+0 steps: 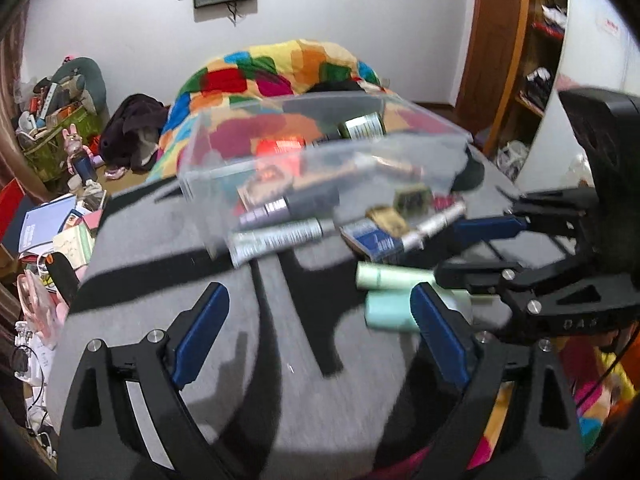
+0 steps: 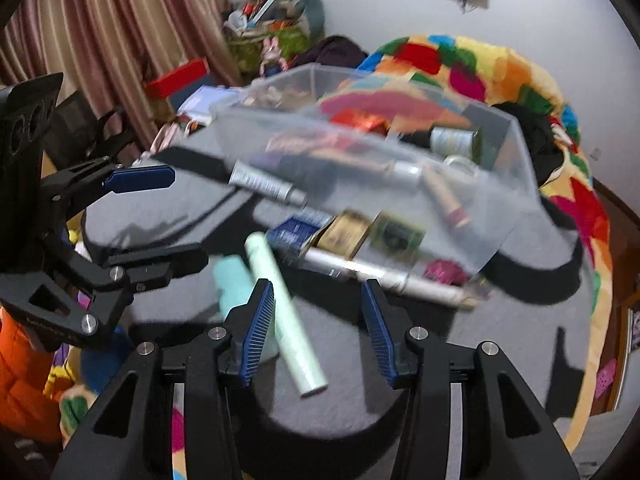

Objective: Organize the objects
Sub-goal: 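Grasp the mint bottle with the left tool while the right tool grasps the pale green tube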

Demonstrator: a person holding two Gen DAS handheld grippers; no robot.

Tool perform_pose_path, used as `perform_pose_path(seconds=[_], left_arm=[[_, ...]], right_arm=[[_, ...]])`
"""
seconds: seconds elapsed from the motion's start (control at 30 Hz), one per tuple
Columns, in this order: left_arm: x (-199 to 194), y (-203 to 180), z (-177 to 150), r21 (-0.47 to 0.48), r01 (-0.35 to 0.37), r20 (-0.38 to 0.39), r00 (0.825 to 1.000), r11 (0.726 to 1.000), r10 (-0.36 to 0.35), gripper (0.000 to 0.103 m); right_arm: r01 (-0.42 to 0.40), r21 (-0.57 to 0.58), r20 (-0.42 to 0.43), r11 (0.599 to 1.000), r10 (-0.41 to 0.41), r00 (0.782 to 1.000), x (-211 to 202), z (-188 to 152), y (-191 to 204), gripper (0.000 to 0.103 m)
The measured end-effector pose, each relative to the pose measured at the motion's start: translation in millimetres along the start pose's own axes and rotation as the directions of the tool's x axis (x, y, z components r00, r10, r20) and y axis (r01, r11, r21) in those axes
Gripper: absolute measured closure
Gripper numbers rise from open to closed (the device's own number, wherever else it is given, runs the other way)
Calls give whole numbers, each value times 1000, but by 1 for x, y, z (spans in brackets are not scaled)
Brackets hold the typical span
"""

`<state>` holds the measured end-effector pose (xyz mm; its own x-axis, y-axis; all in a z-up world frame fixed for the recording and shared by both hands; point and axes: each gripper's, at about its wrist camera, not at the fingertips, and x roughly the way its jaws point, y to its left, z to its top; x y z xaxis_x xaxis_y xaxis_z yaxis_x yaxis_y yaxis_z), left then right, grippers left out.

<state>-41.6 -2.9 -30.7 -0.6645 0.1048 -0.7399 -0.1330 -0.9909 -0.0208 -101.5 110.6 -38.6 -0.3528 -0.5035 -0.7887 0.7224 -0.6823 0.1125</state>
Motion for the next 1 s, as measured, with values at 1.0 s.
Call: perform_pose_path(seconds=[1.0], left_arm=[[25,-46,-11,119,94,-13,996,988,-93,30]], right_arm=[[-35,-6,57,999,36,998,-36,-26,4,89]])
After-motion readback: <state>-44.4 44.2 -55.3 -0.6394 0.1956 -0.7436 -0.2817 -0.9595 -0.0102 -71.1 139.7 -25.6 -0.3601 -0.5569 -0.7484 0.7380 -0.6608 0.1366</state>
